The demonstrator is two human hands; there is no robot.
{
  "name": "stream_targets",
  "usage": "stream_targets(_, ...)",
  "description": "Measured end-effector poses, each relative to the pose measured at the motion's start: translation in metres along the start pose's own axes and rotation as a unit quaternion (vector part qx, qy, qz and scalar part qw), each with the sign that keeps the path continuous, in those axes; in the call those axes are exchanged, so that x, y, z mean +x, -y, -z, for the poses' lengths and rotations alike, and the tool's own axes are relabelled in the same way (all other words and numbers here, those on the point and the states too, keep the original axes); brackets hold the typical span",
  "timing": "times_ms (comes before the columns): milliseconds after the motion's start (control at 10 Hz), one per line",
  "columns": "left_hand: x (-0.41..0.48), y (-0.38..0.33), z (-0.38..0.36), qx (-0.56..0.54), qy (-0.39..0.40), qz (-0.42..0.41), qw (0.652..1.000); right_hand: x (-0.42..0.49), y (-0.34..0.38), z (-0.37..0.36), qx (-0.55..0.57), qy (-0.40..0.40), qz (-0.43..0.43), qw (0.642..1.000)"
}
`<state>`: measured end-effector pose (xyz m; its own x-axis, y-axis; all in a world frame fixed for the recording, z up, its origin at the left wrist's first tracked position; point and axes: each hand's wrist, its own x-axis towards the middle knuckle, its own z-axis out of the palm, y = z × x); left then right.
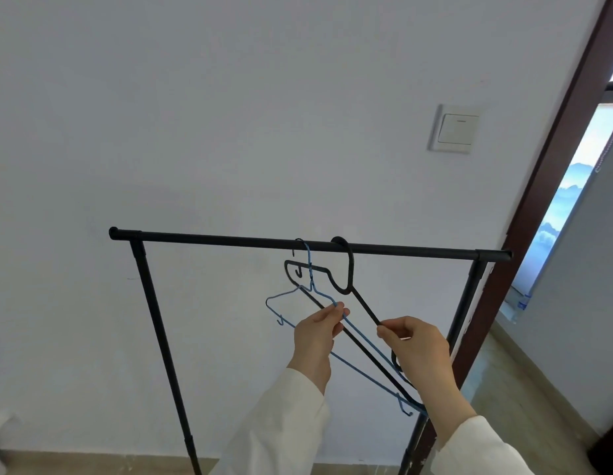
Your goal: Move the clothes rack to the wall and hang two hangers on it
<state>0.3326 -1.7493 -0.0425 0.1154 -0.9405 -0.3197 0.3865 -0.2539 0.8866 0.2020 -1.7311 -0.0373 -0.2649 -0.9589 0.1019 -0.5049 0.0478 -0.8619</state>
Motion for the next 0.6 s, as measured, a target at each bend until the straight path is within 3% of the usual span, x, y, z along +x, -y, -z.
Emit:
stream_targets(400, -0.018, 0.006, 0.021, 0.006, -0.016, -0.033, 0.999, -0.030, 0.007, 0.008, -0.005, -0.058, 0.015, 0.998)
stream_targets(600, -0.045, -0.004, 0.029, 0.024, -0.053, -0.105, 0.993, -0.053, 0.023, 0.004, 0.082, -0.028, 0.044, 0.995)
